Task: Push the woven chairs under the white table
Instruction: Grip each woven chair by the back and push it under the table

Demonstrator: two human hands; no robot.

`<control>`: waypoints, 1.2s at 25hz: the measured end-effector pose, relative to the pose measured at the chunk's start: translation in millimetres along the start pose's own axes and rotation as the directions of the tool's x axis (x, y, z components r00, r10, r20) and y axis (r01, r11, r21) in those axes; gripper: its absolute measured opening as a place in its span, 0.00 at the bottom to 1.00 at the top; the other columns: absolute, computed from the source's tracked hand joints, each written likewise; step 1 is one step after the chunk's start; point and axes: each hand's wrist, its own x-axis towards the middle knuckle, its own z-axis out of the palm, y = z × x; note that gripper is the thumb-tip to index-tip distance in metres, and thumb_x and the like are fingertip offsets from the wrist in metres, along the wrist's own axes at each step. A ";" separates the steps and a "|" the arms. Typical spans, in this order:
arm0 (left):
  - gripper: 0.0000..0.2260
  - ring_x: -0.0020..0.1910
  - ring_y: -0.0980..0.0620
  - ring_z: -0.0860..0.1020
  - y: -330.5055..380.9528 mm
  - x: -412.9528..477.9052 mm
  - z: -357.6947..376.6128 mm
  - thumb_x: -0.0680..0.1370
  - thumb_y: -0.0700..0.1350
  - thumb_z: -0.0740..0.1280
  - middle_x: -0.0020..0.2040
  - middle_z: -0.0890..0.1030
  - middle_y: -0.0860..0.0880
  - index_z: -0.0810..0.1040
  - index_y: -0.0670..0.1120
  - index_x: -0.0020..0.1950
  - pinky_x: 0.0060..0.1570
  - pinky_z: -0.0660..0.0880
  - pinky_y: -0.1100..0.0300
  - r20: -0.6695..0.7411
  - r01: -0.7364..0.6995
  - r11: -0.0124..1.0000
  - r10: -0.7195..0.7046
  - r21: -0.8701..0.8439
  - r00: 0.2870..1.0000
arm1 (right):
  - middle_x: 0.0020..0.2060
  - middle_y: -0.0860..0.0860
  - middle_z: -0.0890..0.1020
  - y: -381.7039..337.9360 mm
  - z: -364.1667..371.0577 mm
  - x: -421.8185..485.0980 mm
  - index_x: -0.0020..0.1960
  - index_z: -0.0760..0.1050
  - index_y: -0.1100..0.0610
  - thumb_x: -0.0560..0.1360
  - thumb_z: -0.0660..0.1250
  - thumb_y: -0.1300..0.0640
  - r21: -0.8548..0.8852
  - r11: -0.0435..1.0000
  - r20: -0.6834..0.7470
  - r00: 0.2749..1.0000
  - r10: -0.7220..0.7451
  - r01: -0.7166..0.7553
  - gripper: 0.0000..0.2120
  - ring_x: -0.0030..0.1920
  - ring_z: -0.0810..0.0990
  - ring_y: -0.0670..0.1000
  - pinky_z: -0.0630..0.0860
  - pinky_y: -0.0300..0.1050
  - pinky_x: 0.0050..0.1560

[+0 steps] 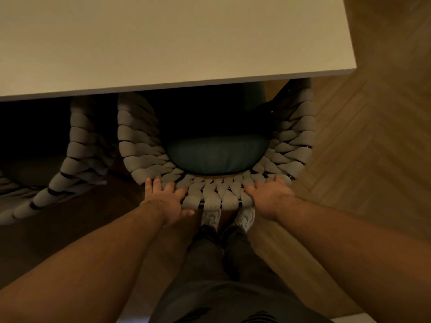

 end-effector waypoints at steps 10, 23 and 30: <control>0.32 0.80 0.44 0.59 -26.9 -2.3 -4.9 0.81 0.60 0.63 0.80 0.65 0.51 0.55 0.57 0.82 0.77 0.34 0.34 -0.118 -0.157 0.988 0.154 -0.011 0.981 | 0.71 0.57 0.74 -9.3 10.2 1.2 0.78 0.63 0.52 0.80 0.65 0.55 0.042 0.994 -0.059 0.993 0.105 -0.102 0.27 0.73 0.70 0.62 0.51 0.69 0.79; 0.28 0.81 0.46 0.56 29.7 -11.6 -4.0 0.83 0.60 0.60 0.81 0.62 0.54 0.56 0.60 0.82 0.76 0.36 0.31 -0.171 -0.220 0.970 0.234 0.100 0.957 | 0.70 0.59 0.74 20.5 55.6 -31.7 0.77 0.63 0.54 0.82 0.62 0.55 0.120 0.980 0.028 0.987 0.156 -0.159 0.25 0.72 0.70 0.63 0.50 0.71 0.78; 0.28 0.81 0.45 0.54 47.5 5.1 -15.0 0.83 0.60 0.61 0.81 0.62 0.56 0.57 0.62 0.81 0.75 0.33 0.30 -0.199 -0.211 0.976 0.219 0.057 0.955 | 0.69 0.57 0.76 54.9 46.3 -23.2 0.77 0.64 0.52 0.83 0.62 0.52 0.076 0.986 0.019 0.989 0.146 -0.147 0.23 0.71 0.72 0.62 0.50 0.70 0.78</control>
